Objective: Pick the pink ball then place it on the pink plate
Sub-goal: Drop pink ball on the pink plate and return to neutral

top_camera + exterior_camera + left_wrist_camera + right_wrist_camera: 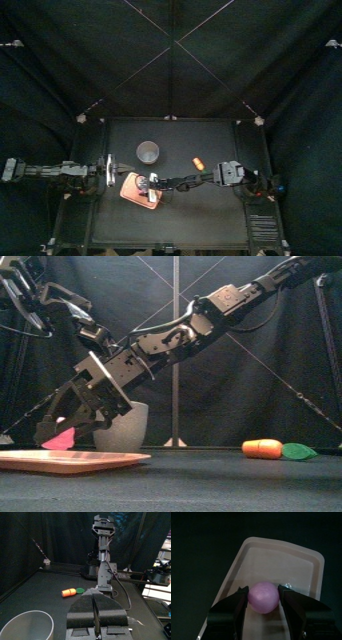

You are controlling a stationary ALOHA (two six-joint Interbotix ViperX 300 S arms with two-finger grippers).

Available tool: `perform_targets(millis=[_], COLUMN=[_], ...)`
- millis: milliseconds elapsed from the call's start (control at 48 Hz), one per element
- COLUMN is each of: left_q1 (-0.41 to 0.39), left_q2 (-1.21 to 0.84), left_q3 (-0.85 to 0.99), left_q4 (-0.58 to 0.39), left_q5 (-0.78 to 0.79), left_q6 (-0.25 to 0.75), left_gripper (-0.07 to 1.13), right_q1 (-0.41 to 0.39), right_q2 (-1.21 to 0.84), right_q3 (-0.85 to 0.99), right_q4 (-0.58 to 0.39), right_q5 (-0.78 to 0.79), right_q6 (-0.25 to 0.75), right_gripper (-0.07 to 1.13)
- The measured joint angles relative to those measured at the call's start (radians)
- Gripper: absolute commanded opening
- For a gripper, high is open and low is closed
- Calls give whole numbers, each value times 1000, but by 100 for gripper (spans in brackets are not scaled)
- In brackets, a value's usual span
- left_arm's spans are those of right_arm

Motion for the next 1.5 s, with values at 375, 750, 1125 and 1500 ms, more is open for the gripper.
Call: perform_targets(millis=[375,750,1125,1500], left_q1=[2,2,18,20], left_q2=[0,0,-2,-3], left_q3=[2,29,63,114], left_q4=[15,15,15,15], left_q5=[-2,-2,-2,-2], left_q6=[0,-2,-3,-2], left_gripper=[17,17,17,17], right_q1=[5,26,28,-63], right_q2=[0,-250,-523,-730], right_q3=[20,407,761,936], right_q4=[29,104,141,143], right_q5=[-52,-517,-733,-736], right_q6=[-3,-8,-3,-2], right_gripper=[89,89,89,89])
